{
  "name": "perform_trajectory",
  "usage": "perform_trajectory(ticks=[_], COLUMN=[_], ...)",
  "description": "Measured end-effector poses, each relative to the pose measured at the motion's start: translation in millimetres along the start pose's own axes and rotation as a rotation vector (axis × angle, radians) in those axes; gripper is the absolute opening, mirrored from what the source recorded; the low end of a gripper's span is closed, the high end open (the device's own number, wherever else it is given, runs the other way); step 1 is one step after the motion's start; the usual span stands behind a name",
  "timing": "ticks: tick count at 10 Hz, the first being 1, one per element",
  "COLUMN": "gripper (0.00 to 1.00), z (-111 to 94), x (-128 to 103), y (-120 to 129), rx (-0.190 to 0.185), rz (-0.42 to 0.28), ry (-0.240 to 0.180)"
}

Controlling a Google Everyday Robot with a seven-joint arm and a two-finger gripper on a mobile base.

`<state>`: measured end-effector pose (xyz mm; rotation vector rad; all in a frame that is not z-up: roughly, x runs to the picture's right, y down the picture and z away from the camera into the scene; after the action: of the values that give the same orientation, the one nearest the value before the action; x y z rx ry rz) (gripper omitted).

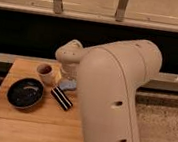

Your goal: Place the white sponge in the ceramic bowl

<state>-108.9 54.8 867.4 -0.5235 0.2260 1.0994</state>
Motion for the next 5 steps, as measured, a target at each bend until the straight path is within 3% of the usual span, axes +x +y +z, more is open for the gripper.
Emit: perform_trajectory(ticks=[2, 5], gripper=[0.8, 0.8], z=[25, 27], x=[0, 0], y=[1, 1], rx=[-0.023, -0.025], rz=[0.024, 0.023], ry=[0.007, 0.007])
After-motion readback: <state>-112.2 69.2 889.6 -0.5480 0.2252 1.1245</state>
